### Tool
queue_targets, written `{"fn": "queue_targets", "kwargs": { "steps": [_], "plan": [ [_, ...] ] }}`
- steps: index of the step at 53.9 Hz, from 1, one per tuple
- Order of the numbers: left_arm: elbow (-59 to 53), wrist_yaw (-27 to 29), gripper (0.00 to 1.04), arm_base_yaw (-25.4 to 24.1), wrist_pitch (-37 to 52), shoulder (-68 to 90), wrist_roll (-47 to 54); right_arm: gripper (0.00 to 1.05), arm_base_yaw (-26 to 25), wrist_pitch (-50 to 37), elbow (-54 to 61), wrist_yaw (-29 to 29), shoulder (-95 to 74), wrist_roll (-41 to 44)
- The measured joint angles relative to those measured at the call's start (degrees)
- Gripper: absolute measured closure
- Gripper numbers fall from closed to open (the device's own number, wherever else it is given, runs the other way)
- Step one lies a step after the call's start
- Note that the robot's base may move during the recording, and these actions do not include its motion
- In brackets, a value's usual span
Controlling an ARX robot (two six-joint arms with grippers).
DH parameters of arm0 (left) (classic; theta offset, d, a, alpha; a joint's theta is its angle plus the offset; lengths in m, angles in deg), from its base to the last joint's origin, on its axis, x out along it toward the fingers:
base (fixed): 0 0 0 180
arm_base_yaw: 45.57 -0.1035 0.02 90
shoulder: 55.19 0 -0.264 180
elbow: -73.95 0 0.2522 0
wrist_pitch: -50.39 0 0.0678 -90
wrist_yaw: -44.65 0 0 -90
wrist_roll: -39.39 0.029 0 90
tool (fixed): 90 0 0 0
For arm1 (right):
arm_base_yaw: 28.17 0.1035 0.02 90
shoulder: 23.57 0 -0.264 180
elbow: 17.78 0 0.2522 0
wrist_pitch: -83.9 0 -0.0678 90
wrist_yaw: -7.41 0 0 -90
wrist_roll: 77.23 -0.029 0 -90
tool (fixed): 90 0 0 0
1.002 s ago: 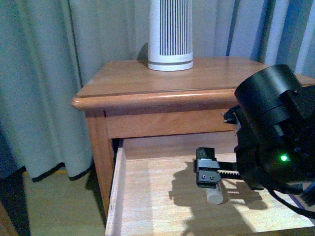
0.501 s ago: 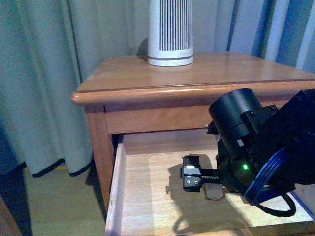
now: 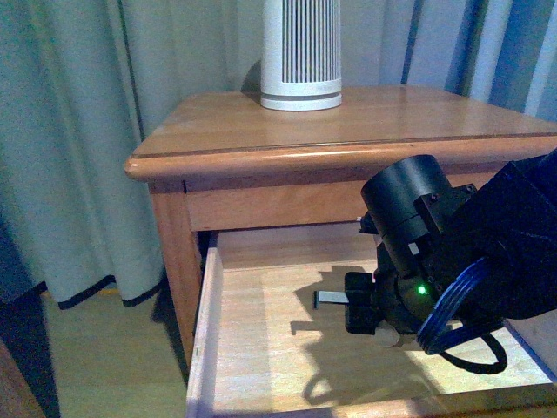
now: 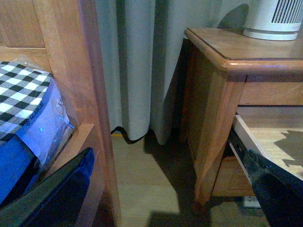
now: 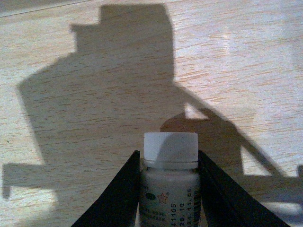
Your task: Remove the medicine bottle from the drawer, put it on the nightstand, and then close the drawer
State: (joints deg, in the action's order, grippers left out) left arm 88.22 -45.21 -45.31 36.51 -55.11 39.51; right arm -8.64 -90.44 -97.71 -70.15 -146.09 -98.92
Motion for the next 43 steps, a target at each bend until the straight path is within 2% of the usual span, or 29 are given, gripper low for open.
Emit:
{"fn": "queue_targets", "kwargs": {
  "steps": [18,26,33,39,43],
  "plan": [
    [0.0,0.0,0.07,0.0,0.0,0.0,0.0,0.74,-0.9,5.4,0.3,-0.3,3.8,-3.7],
    [0.0,0.0,0.07,0.0,0.0,0.0,0.0,0.74,-1.3,11.4,1.6,-0.9,12.5,-8.2],
    [0.0,0.0,0.07,0.0,0.0,0.0,0.0,0.74,-1.5,20.6,4.2,-2.8,25.3,-13.3],
    [0.0,0.0,0.07,0.0,0.0,0.0,0.0,0.74,-2.7,23.5,4.4,-2.2,31.7,-13.7],
    [0.0,0.0,0.07,0.0,0.0,0.0,0.0,0.74,-5.6,23.8,2.9,-0.1,36.7,-12.0]
  ]
}}
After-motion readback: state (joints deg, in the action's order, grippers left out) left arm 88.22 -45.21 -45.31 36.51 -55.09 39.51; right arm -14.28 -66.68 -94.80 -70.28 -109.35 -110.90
